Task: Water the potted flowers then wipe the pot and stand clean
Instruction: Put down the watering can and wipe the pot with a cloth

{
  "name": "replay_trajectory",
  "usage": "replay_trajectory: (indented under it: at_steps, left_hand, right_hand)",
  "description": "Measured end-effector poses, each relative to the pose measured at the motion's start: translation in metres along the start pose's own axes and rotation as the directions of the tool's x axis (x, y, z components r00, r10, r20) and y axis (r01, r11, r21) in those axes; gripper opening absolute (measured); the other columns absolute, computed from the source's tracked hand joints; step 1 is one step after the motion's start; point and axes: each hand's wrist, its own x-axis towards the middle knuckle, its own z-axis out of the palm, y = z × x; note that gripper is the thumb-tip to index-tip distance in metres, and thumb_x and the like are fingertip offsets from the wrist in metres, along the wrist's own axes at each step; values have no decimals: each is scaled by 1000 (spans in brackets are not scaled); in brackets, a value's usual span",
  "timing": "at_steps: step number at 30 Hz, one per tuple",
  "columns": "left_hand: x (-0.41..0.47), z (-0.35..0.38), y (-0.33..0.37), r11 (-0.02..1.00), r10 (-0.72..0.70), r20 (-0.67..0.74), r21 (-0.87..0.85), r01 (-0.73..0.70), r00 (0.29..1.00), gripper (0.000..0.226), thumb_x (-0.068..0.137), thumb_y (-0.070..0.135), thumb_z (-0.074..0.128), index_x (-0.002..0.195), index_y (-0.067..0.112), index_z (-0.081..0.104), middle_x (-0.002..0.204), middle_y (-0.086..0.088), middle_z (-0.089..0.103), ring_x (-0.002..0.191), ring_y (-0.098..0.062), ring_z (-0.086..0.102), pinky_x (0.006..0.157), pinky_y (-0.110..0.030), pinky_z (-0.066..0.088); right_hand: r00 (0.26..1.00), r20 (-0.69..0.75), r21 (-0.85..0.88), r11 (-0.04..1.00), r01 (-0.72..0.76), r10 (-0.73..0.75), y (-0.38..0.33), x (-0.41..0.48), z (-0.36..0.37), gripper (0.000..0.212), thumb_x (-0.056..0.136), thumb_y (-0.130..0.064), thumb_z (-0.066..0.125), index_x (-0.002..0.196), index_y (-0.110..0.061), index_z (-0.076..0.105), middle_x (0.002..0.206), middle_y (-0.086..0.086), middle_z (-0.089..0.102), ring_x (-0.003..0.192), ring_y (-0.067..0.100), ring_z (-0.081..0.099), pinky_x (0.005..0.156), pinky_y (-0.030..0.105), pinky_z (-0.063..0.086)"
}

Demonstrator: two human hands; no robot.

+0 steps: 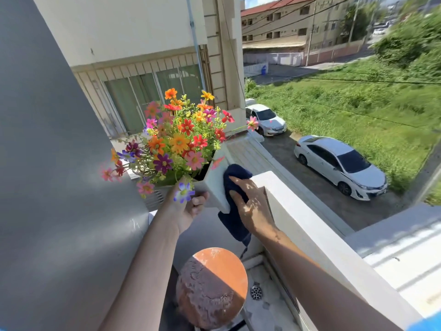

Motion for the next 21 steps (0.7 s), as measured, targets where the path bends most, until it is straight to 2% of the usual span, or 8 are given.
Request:
replay_trajectory:
  at_steps: [3, 7, 10, 13, 15, 17, 19, 21]
  left_hand:
    - [5, -2, 0, 1000, 5, -44, 17, -4, 999, 25, 97, 11, 32, 77, 8, 47, 54, -14, 57, 30, -8, 34, 31, -17, 22]
    - [9, -1, -5, 990, -24, -62, 134, 33, 998, 24, 93, 11, 36, 70, 11, 44, 59, -12, 49, 28, -9, 30, 32, -14, 20]
    - [4, 0, -3, 986, -49, -33, 159, 54, 998, 29, 95, 16, 37, 68, 11, 45, 55, -9, 47, 27, -8, 30, 36, -15, 17]
    - [1, -1, -1, 989, -57, 4, 134, 56, 998, 31, 98, 18, 34, 72, 8, 48, 57, -11, 49, 29, -8, 30, 37, -16, 16]
    - [0, 1, 0, 987, -65, -2, 145, 65, 998, 29, 99, 19, 33, 79, 8, 50, 56, -11, 52, 28, -9, 35, 34, -13, 22]
    - [0, 3, 1, 987, -63, -7, 149, 63, 998, 28, 99, 20, 36, 78, 9, 51, 51, -9, 54, 27, -8, 35, 33, -12, 22]
    - [-2, 5, 2, 990, -40, 17, 138, 37, 999, 29, 96, 17, 37, 71, 9, 50, 49, -9, 53, 28, -7, 30, 36, -15, 17]
    - [-2, 6, 3, 991, -33, 23, 130, 30, 999, 30, 95, 17, 38, 69, 8, 51, 53, -11, 51, 28, -7, 30, 37, -17, 15]
  right_hand:
    - [995, 101, -4, 1000, -20, 21, -15, -3, 5, 37, 98, -14, 56, 135, -18, 59, 133, -3, 54, 122, 10, 47, 96, 1, 23]
    - [996, 18, 92, 992, -90, 88, -27, 0, 14, 35, 97, -11, 58, 131, -5, 59, 128, 8, 61, 118, 18, 55, 88, -7, 24]
    - [990, 8, 188, 972, -143, 144, -33, 28, 11, 37, 98, -15, 57, 134, -10, 58, 123, -4, 57, 111, 5, 49, 83, -9, 25]
    - [985, -5, 119, 978, -169, 171, -7, 33, -2, 35, 100, -24, 55, 134, -18, 57, 131, 0, 58, 116, 14, 54, 103, 19, 39]
    - [972, 139, -38, 982, -186, 189, 15, 23, -5, 35, 99, -47, 51, 129, -32, 56, 131, -5, 58, 114, 15, 56, 106, 31, 41]
    - [975, 72, -46, 977, -209, 212, 20, 32, -5, 45, 98, -48, 47, 134, -23, 57, 133, -1, 58, 117, 15, 55, 106, 19, 35]
    - [971, -33, 26, 971, -237, 238, 1, 49, -10, 40, 100, -25, 47, 138, -12, 55, 137, 10, 56, 120, 15, 52, 93, -1, 25]
    - [973, -105, 10, 978, -207, 207, -6, 58, -11, 36, 99, -13, 52, 135, -11, 57, 133, 12, 58, 115, 13, 53, 86, -5, 24]
